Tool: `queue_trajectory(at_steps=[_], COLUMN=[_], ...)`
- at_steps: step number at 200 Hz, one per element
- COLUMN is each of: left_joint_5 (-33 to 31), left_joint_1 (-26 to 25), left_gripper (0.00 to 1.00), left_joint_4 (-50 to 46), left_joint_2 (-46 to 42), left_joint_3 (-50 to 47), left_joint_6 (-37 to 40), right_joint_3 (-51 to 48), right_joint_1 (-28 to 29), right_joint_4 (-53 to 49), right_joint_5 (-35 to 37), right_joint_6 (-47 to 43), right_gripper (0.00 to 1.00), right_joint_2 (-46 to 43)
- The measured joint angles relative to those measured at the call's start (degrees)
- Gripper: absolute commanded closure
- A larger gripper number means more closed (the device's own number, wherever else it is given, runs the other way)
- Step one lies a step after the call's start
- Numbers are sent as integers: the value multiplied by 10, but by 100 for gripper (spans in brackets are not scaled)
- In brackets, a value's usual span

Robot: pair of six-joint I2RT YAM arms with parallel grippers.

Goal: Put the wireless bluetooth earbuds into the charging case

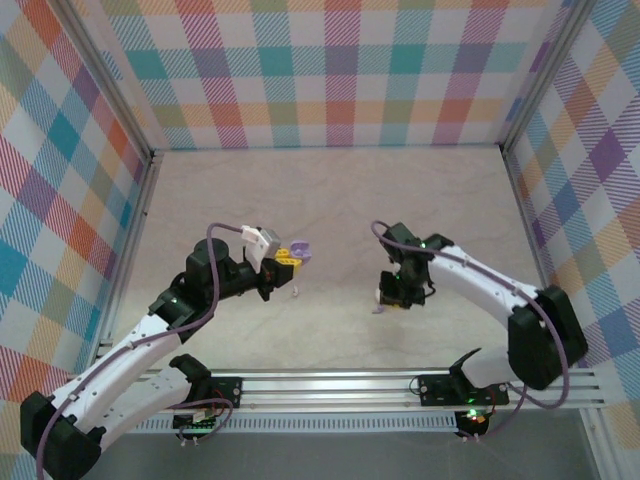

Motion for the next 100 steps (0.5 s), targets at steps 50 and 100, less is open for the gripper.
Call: queue_trajectory(at_steps=[50, 100], left_joint_5=[34, 49], left_joint_1=[0, 0], left_gripper=[100, 100], left_joint_4=[2, 0], left_joint_2=[30, 8], left_joint_3=[0, -5], left_joint_6=[15, 25], right_joint_3=[-47, -36], right_joint_1=[0, 0], right_joint_4=[99, 150], right_joint_5=[-20, -24], right_joint_6=[113, 140], right_gripper=[82, 78], right_joint_2=[41, 97])
